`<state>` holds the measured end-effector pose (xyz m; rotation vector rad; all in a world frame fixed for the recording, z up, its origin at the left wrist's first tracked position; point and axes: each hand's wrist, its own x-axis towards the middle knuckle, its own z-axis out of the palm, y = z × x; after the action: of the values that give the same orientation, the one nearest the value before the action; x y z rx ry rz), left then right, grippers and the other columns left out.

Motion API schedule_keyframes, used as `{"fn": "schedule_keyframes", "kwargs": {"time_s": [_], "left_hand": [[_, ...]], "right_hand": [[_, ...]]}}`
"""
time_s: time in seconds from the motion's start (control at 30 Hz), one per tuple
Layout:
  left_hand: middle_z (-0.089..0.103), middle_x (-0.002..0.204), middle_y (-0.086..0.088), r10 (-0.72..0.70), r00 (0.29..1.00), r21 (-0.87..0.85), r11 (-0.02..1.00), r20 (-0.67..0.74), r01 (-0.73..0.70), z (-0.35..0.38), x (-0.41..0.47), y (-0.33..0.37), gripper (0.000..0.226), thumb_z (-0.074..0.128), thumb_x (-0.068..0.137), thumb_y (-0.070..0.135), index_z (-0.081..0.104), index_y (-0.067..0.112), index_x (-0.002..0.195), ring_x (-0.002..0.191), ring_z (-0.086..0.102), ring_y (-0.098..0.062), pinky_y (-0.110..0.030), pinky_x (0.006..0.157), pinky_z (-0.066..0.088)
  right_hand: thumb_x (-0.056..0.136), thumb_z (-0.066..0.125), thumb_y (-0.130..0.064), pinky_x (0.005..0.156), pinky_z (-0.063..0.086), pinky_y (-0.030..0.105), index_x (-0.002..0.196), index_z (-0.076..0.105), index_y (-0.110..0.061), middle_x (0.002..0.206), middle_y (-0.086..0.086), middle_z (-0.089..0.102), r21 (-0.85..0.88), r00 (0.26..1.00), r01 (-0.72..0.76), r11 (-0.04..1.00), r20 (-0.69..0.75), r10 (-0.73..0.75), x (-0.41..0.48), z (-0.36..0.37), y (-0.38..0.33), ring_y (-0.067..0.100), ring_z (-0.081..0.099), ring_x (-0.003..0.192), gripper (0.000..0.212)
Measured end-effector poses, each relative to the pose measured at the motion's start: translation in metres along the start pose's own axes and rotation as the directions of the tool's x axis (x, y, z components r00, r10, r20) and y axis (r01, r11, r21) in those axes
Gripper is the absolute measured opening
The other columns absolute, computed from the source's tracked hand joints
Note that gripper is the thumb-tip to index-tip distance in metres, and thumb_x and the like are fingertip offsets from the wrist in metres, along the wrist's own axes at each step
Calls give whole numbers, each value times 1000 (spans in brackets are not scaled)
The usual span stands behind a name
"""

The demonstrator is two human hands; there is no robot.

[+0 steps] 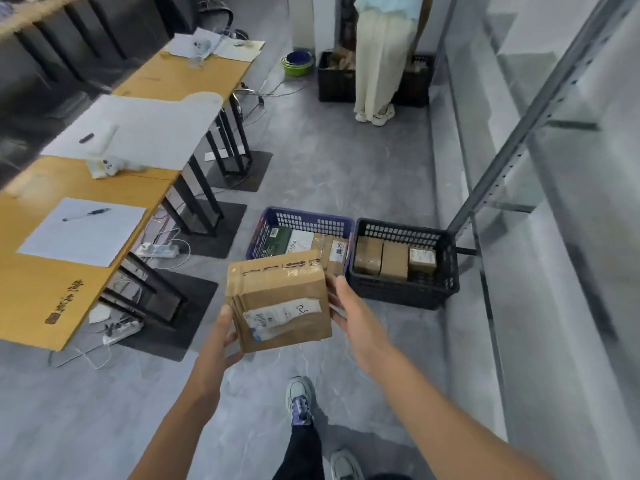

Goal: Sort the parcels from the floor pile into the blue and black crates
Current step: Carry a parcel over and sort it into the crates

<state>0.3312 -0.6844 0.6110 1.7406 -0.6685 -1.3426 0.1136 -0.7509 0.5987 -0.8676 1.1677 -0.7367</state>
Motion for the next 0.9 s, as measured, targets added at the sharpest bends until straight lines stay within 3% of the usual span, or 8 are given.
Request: {"fn": "schedule_keyframes", "kwargs": {"time_s": [0.2,0.37,0.57,0.73,0.8,0.9], "left_hand": [[60,123,20,-101,993,36,994,54,99,-15,80,21,39,32,97,67,55,52,125,128,53,-17,-43,103,45],[59,140,5,-159,982,71,986,104,152,-30,142,37,51,29,100,66,55,43,138,136,50,-21,-51,116,37],[61,120,24,-223,963,99,973,149,210,-26,202,56,39,29,101,67,56,52,124,133,51,-16,-48,116,38],[59,118,30,-218,962,137,971,166,196,-12,248,71,27,29,103,63,52,62,118,121,54,-5,-42,111,38],[61,124,26,-226,959,160,967,172,199,-4,269,75,36,29,99,68,55,58,123,121,54,-1,-42,114,37],[62,133,17,-268,949,202,951,165,233,9,307,78,64,30,88,80,55,47,137,128,54,-7,-43,116,36]], "right_hand": [[110,30,-51,89,48,11,129,60,-47,118,-31,71,3,996,-77,997,-49,77,66,18,-9,-13,63,111,36],[102,37,-58,104,46,26,132,61,-41,133,-19,65,20,987,-126,992,-102,128,126,29,-21,-1,60,122,43],[92,44,-63,106,47,30,140,61,-30,134,-12,68,54,979,-128,990,-151,135,171,31,-30,5,61,125,61],[101,44,-55,109,47,37,136,63,-28,133,-7,70,100,962,-180,979,-189,196,216,18,-33,9,64,124,48],[106,40,-50,103,49,32,134,63,-28,131,-8,70,121,956,-212,970,-181,232,240,12,-34,7,65,122,42],[104,43,-52,99,50,28,137,62,-29,130,-8,71,127,951,-253,959,-151,271,280,2,-36,6,66,119,45]]}}
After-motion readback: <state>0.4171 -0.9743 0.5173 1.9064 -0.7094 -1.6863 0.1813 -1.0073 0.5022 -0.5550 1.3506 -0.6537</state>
